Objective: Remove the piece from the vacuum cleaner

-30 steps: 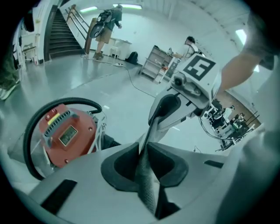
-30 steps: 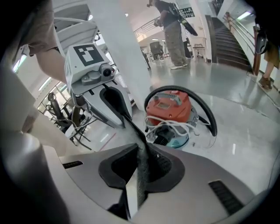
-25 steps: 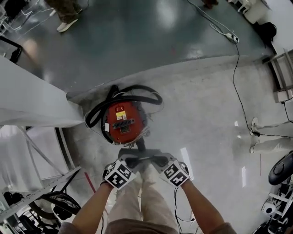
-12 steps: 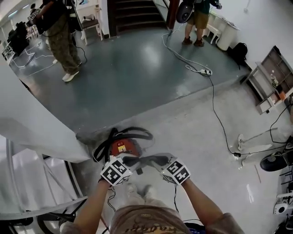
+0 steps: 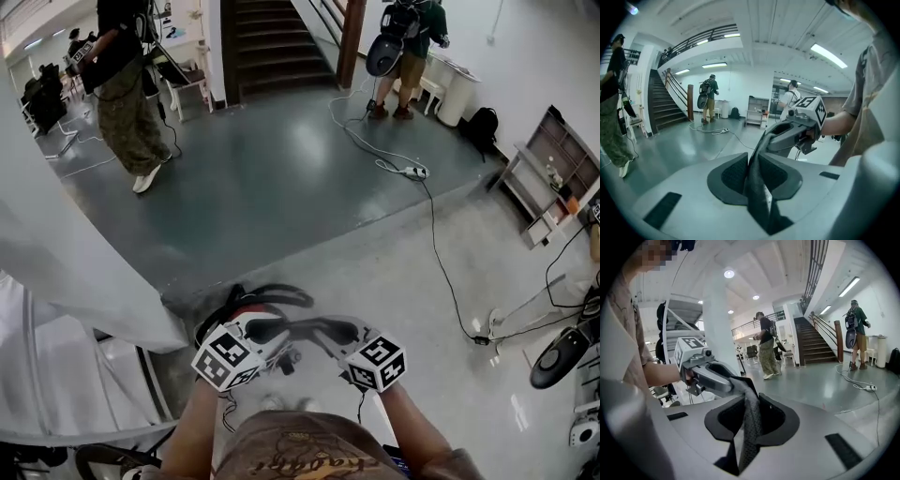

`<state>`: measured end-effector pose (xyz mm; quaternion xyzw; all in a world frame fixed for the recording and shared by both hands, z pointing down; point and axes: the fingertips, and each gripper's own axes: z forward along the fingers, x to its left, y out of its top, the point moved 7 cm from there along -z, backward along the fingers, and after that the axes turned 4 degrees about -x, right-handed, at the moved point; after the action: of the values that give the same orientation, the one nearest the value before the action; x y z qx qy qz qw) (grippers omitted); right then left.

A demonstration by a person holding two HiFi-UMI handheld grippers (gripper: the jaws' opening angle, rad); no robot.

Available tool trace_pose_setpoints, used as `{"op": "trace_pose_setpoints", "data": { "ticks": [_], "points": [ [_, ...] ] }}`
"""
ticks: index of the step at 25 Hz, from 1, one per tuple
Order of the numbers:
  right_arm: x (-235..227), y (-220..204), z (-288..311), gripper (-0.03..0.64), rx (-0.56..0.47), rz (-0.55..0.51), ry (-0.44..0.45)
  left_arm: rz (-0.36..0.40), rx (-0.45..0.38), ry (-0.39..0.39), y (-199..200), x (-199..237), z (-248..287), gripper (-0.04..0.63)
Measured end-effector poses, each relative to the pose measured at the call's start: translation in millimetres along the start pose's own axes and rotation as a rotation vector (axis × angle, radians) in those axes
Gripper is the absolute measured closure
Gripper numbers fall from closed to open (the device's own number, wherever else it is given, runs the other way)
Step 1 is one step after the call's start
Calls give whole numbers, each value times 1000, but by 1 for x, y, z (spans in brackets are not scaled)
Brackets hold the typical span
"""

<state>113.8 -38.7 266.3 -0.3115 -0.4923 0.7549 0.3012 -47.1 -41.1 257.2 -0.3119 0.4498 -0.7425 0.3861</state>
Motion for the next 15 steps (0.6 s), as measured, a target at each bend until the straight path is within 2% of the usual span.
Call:
{"op": "trace_pose_setpoints", "data": {
  "ticks": [8, 15],
  "points": [
    [17, -4, -23, 551, -139, 82, -97, -34, -97, 8, 1, -22, -8, 526],
    [17, -30, -23, 552, -151, 73, -108, -81, -153, 16, -29, -30, 0, 526]
  ]
}}
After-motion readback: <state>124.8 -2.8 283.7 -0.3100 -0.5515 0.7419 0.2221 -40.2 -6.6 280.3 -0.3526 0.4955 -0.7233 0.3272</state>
